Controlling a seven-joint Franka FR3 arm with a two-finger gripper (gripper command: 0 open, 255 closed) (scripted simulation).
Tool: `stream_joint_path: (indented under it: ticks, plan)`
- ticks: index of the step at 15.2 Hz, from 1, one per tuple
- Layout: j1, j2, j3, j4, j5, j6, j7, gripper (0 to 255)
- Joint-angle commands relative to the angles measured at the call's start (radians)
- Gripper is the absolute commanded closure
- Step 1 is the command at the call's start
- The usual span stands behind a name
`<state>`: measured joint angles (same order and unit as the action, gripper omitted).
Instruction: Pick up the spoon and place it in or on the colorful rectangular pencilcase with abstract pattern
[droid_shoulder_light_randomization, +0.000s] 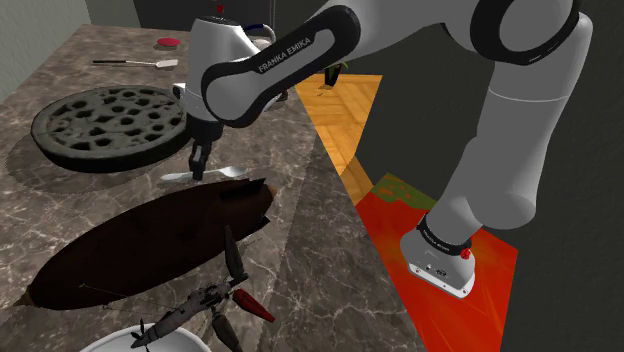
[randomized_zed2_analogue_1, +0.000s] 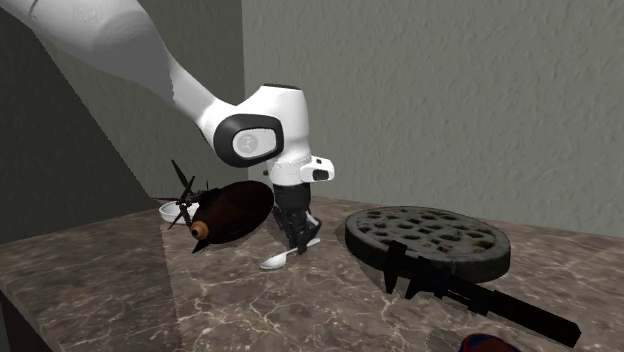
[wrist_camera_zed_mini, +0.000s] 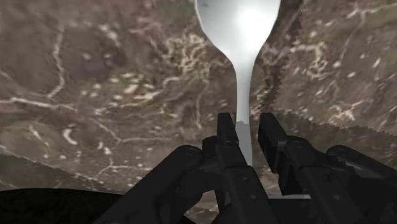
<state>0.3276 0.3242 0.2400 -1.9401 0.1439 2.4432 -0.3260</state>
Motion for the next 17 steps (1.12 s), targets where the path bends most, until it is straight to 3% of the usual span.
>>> stream_joint_path:
  ticks: [1,17]
  plan:
    - [0.000,-0.011,0.000,0.008,0.000,-0.019,0.003,255]
    - [-0.008,-0.105,0.002,0.105,0.003,-0.208,0.025,255]
